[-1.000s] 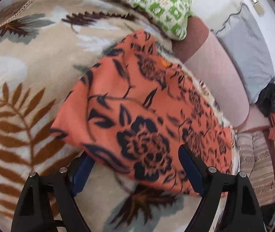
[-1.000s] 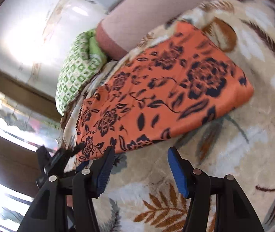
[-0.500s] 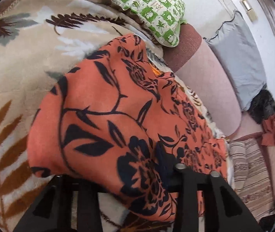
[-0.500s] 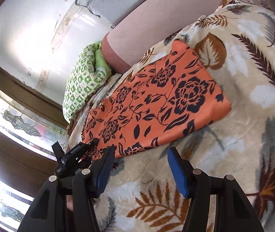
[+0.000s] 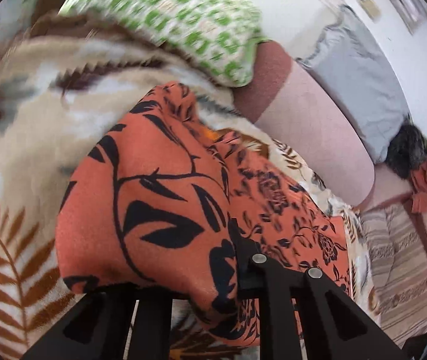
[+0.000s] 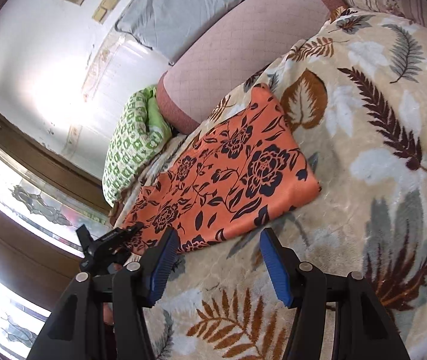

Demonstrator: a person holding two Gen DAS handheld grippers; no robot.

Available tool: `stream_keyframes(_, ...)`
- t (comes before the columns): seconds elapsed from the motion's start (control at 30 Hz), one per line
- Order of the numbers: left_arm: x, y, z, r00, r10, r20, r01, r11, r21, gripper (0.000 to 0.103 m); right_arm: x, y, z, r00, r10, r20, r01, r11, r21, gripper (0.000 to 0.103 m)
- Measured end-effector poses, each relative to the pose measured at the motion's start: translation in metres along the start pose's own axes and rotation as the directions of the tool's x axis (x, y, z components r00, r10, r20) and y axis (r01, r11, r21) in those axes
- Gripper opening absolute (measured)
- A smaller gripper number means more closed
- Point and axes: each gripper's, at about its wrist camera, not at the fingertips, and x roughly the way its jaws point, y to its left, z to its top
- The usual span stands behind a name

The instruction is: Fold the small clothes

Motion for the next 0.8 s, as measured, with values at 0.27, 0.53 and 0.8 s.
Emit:
stream_keyframes(0.27,-0.019,-0.064,0.017,0.999,0.018,0.030,-0.023,0.985,0.172,0.015,0.000,-0.015,0.001,1.000,0.030,0.000,-0.030,0.999,0.029,0.061)
stream_keyframes(0.53,-0.019,-0.137,0.009,1.000,0.004,0.030,-0.013,0.954,0.300,0.015,-0.016,-0.043,0.012,0.998,0.049,0.048,-0.053,0.995,0.084,0.061)
stream_keyframes(0.8,0.014,-0.229,-0.036,0.999,-0.011,-0.030,0.023,0.901,0.433,0.015,-0.046,-0.077,0.029,0.992,0.054,0.111,-0.070,0.987,0.145,0.061)
